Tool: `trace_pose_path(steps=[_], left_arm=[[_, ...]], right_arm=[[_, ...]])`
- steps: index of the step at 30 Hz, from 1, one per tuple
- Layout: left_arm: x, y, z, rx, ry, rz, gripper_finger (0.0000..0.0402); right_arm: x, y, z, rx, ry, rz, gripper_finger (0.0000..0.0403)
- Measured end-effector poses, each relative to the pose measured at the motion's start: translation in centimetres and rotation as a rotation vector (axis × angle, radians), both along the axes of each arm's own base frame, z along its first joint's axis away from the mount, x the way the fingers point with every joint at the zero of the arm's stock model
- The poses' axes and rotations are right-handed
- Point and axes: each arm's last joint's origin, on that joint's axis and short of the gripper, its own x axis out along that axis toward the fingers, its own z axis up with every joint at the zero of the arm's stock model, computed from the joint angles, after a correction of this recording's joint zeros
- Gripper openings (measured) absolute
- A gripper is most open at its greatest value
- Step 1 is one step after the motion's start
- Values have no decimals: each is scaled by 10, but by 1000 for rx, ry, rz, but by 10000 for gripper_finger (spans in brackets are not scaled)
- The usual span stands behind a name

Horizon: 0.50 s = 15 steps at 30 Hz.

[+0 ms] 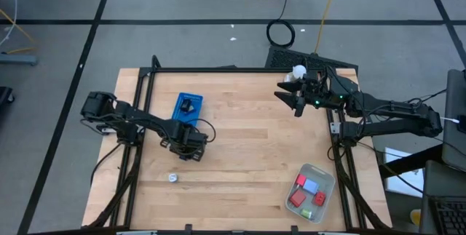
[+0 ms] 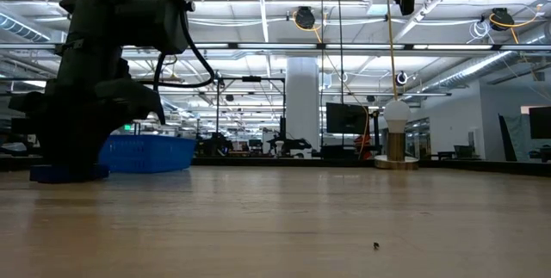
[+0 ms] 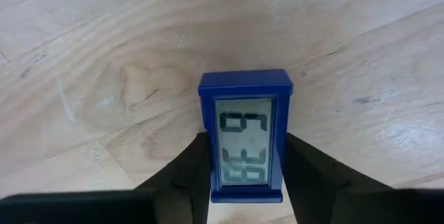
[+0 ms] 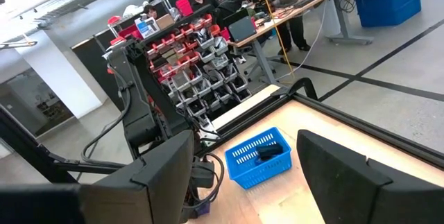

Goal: Pick & Place Office items
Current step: Put the dark blue digital timer into the blue bin

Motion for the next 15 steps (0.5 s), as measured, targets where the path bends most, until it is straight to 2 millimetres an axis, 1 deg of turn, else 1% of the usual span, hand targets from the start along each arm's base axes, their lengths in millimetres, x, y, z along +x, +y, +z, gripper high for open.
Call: trace_pose_path(steps=[4,8,11,15], left_arm=[[1,0,1,0,0,2,140],[5,0,7,20,-2,-4,141],[13,-1,14,30,-37,-21,147],[24,-3,28,20,-85,-44,141]], right_arm=[[0,0,0,0,0,4,251],[0,0,0,0,0,4,251],[0,0,0,0,0,4,251],[0,0,-1,1,7,5,251]])
